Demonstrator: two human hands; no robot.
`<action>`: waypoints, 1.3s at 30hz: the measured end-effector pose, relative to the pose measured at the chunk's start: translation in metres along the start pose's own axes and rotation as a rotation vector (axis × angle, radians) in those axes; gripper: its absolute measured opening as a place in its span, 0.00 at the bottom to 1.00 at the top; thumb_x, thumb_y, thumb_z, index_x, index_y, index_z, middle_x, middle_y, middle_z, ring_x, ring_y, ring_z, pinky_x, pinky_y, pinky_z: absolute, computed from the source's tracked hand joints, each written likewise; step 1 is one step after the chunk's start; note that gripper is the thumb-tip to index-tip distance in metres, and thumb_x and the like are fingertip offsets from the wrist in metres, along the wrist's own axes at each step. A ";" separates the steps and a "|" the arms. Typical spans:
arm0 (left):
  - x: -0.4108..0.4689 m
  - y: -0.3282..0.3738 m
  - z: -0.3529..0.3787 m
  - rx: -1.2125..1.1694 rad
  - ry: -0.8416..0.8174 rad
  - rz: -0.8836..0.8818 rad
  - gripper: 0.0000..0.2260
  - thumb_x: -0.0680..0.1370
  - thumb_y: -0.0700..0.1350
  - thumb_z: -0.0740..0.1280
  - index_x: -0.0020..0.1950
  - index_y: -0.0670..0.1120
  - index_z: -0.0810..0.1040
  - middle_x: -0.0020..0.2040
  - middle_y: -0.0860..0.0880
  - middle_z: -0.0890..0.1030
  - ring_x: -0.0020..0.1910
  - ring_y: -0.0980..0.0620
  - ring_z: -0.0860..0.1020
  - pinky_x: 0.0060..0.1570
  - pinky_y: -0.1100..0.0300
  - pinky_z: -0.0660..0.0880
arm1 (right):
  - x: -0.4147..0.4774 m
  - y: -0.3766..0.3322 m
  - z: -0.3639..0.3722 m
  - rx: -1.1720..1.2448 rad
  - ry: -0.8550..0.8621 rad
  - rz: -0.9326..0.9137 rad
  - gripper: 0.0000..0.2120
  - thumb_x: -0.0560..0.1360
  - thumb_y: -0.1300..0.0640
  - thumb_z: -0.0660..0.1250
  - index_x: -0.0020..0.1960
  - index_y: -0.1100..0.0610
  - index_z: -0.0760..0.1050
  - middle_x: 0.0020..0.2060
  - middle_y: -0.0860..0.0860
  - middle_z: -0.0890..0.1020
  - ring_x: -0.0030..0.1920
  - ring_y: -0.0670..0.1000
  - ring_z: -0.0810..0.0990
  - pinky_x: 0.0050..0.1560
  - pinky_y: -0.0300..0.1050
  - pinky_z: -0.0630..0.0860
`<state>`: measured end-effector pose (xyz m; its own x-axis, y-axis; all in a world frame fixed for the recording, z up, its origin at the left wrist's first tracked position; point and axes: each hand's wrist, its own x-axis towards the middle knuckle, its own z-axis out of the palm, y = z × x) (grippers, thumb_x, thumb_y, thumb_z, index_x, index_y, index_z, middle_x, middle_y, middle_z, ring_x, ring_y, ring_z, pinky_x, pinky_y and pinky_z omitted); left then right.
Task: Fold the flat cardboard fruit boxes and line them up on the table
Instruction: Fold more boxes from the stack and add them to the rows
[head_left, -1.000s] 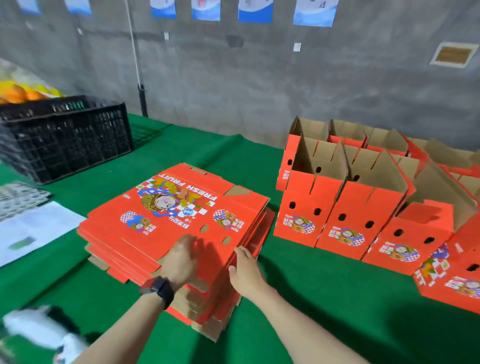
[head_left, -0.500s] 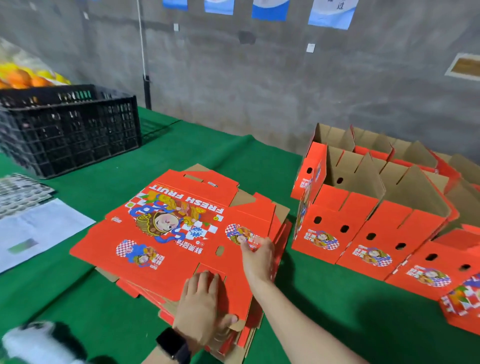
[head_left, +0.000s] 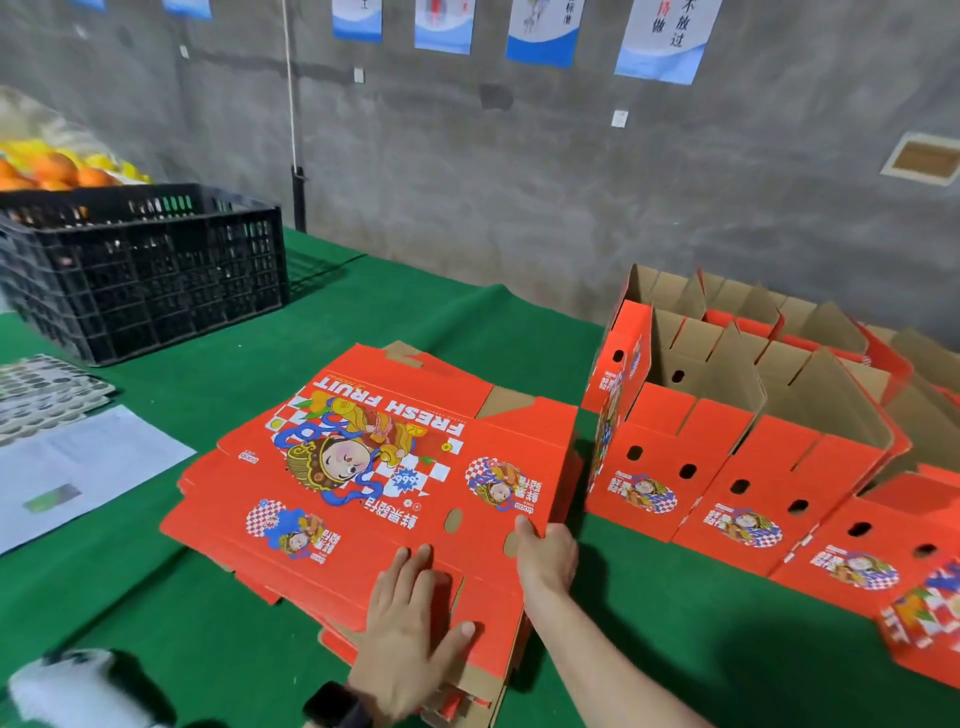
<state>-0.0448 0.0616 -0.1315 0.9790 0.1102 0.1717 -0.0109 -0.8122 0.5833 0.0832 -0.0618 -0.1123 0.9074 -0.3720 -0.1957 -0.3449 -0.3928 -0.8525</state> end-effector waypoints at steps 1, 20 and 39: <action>0.000 0.003 -0.001 -0.027 0.038 -0.003 0.37 0.68 0.73 0.46 0.66 0.50 0.68 0.76 0.54 0.54 0.77 0.52 0.46 0.75 0.52 0.46 | -0.002 -0.005 -0.002 0.067 -0.005 -0.020 0.14 0.77 0.53 0.67 0.54 0.65 0.76 0.53 0.60 0.78 0.54 0.60 0.78 0.57 0.55 0.75; 0.127 0.057 -0.131 -0.374 0.701 -0.214 0.25 0.75 0.47 0.68 0.62 0.29 0.68 0.62 0.29 0.70 0.64 0.32 0.67 0.65 0.41 0.64 | 0.001 -0.032 -0.245 0.654 0.009 -0.631 0.10 0.76 0.62 0.65 0.47 0.49 0.82 0.41 0.51 0.86 0.41 0.48 0.83 0.40 0.38 0.79; 0.065 0.251 0.008 -0.993 0.213 -0.042 0.07 0.78 0.47 0.66 0.42 0.45 0.76 0.32 0.50 0.80 0.28 0.53 0.77 0.27 0.56 0.76 | -0.019 0.035 -0.425 -0.207 0.481 -0.721 0.23 0.75 0.60 0.69 0.69 0.58 0.70 0.61 0.50 0.75 0.47 0.45 0.77 0.52 0.45 0.74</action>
<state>0.0174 -0.1398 0.0199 0.9267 0.3063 0.2176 -0.2369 0.0269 0.9712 -0.0478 -0.4260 0.0669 0.7378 -0.2702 0.6186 0.1924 -0.7942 -0.5764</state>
